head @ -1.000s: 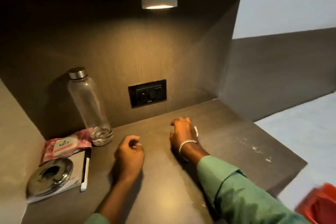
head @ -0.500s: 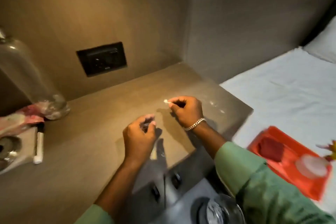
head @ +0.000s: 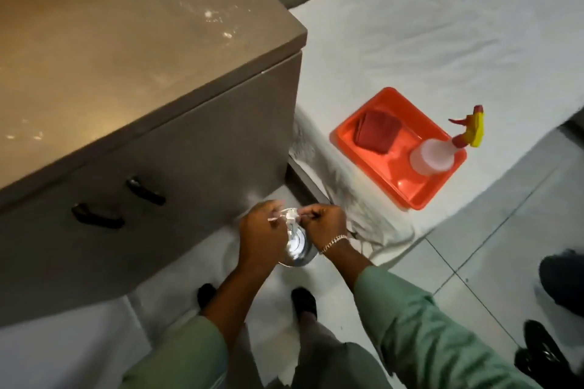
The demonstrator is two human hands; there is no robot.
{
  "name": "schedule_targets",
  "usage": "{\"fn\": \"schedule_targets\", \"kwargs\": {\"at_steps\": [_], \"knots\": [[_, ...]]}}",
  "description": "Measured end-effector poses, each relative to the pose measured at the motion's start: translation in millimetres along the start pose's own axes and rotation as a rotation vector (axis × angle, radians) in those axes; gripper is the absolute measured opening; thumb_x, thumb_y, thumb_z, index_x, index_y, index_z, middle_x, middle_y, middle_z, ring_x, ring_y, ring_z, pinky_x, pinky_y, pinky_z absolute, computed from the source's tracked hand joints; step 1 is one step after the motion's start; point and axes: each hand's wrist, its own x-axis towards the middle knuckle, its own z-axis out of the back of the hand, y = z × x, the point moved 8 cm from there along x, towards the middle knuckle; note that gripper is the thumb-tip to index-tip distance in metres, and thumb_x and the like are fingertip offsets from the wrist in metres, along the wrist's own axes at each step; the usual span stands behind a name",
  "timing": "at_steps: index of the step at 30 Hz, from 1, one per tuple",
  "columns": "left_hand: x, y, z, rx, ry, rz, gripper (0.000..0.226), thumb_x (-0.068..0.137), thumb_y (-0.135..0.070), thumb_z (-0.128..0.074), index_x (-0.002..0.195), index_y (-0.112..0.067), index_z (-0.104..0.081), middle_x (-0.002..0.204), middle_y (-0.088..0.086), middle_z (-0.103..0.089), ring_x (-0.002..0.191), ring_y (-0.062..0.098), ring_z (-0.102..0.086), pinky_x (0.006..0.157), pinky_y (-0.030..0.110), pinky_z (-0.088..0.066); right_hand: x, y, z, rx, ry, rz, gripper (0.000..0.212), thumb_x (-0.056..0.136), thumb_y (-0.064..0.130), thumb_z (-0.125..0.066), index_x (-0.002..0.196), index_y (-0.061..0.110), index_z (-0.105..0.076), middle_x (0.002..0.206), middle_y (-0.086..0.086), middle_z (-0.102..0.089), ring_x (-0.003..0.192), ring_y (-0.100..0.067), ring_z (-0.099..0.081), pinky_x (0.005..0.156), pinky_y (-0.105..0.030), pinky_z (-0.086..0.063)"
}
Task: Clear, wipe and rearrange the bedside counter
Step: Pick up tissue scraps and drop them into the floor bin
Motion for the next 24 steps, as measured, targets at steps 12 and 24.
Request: {"fn": "schedule_targets", "kwargs": {"at_steps": [12, 24], "knots": [[35, -32, -58, -0.078, 0.101, 0.127, 0.03, 0.079, 0.001, -0.055, 0.101, -0.012, -0.069, 0.094, 0.0, -0.07, 0.089, 0.017, -0.063, 0.081, 0.023, -0.044, 33, -91, 206, -0.001, -0.389, -0.246, 0.031, 0.065, 0.022, -0.084, 0.092, 0.02, -0.07, 0.075, 0.003, -0.069, 0.079, -0.017, -0.066, 0.067, -0.016, -0.041], [102, -116, -179, -0.139, 0.298, 0.154, 0.027, 0.086, -0.003, -0.057, 0.11, -0.013, -0.065, 0.1, 0.001, -0.067, 0.096, 0.012, -0.063, 0.08, 0.02, -0.05, 181, -70, 316, 0.075, -0.477, 0.136, 0.067, 0.073, 0.03, -0.074, 0.133, 0.035, -0.043, 0.124, 0.008, -0.066, 0.104, -0.011, -0.067, 0.091, -0.027, -0.051]]}}
